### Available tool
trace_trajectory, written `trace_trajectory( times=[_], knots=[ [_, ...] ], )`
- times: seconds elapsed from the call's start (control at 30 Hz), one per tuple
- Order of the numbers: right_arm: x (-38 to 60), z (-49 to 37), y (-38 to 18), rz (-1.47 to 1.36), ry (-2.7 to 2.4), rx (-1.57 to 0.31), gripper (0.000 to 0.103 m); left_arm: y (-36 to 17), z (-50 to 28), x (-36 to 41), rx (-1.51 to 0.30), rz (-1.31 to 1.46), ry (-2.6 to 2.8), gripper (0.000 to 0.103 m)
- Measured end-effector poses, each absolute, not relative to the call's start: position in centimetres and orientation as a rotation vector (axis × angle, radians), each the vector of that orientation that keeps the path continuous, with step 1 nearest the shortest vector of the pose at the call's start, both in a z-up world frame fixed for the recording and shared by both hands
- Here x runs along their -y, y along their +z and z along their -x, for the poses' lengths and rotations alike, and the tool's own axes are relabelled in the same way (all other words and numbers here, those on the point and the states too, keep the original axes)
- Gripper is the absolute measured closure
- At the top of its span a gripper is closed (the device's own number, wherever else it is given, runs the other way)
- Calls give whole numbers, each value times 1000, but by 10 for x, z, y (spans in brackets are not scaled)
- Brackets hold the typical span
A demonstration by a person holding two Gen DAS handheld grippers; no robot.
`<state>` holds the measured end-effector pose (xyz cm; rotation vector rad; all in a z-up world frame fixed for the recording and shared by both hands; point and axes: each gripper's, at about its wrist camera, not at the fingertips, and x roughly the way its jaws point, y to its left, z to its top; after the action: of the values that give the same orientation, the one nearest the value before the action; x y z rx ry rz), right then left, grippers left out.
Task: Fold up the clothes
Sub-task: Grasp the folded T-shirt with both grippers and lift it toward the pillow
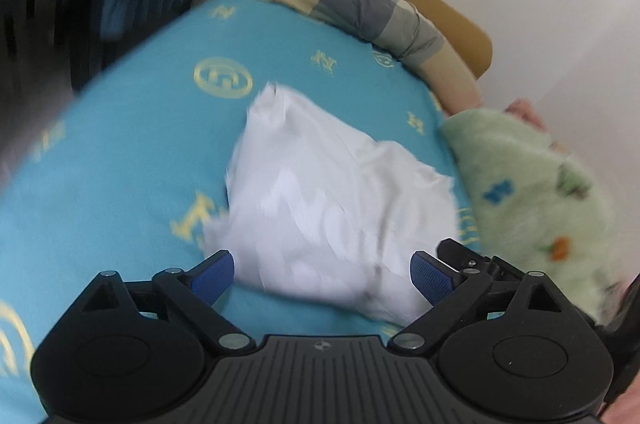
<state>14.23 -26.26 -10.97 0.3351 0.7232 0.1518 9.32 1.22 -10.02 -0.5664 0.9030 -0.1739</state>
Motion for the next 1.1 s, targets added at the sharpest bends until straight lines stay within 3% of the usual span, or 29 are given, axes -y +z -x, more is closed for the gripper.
trace_trajectory(
  times=[0.07, 0.1, 0.33, 0.43, 0.5, 0.63, 0.73, 0.87, 0.93, 1.1],
  knots=[
    [269, -132, -104, -414, 152, -728, 23, -109, -91, -21, -931, 676, -188, 6],
    [272, -126, -102, -454, 152, -730, 14, -115, -93, -24, -942, 720, -190, 6],
    [291, -110, -120, -853, 220, -780, 15, -169, -125, -35, -998, 1003, -151, 12],
    [289, -114, -138, -991, 253, -818, 14, -185, -133, -42, -968, 1105, -116, 26],
    [283, -117, -152, -1077, 284, -861, 14, -188, -135, -46, -955, 1132, -89, 47],
    [268, -127, -184, -1259, 318, -929, 14, -187, -133, -49, -925, 1155, -69, 64],
    [274, -129, -197, -1338, 227, -877, 16, -177, -129, -52, -891, 1176, -72, 74],
    [291, -128, -204, -1388, 92, -813, 34, -164, -129, -51, -856, 1146, -81, 78],
    [299, -128, -206, -1410, 32, -787, 49, -164, -131, -51, -858, 1152, -78, 78],
    [302, -127, -205, -1385, -17, -772, 64, -165, -135, -53, -876, 1157, -84, 78]
  ],
)
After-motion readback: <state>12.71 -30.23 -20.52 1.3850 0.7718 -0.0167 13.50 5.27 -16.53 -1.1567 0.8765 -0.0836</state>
